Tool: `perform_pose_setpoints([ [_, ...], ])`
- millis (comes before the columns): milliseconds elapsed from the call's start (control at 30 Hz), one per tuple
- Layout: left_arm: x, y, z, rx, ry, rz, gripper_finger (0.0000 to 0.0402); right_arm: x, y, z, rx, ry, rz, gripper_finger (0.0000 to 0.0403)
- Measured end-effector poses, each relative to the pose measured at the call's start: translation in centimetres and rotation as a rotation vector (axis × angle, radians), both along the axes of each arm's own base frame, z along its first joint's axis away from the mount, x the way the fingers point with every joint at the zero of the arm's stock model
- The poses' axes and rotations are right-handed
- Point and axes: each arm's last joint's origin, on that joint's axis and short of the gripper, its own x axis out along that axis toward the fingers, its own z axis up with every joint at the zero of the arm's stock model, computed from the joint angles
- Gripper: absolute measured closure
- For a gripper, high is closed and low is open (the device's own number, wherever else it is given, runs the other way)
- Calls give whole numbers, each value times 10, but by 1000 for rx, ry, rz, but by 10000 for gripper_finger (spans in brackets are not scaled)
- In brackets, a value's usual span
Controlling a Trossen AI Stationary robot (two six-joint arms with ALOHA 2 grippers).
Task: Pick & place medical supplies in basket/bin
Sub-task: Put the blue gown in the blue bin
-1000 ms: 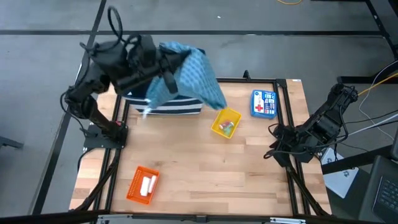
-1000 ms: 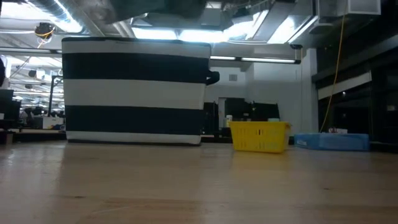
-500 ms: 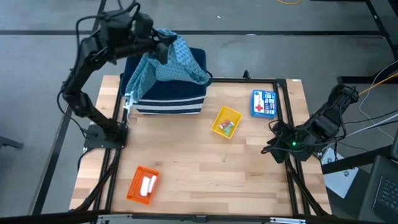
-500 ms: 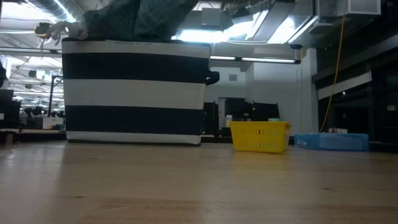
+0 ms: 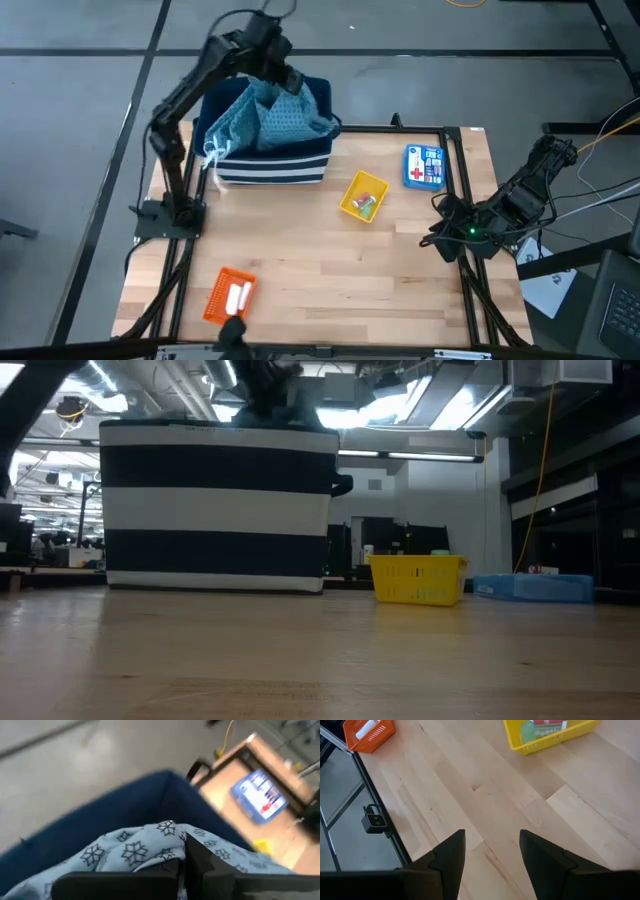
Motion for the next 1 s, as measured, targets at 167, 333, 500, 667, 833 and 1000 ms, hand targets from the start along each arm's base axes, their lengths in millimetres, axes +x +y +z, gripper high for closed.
perform_pose_setpoints([
  [167,13,15,-26,-59,97,2,400,3,3,-2,-15,14,1,214],
  [333,17,18,-39,-104,168,12,400,7,7,-6,-35,35,9,214],
  [500,7,12,-49,-157,331,29,400,9,10,-8,-55,51,28,214],
  [667,0,7,-54,-206,430,22,400,11,12,-10,-70,59,37,214],
  [833,-1,6,-70,-335,423,30,400,11,12,-10,-81,56,41,214],
  [1000,5,-4,-123,-507,550,1,400,12,12,-10,-84,44,36,214],
])
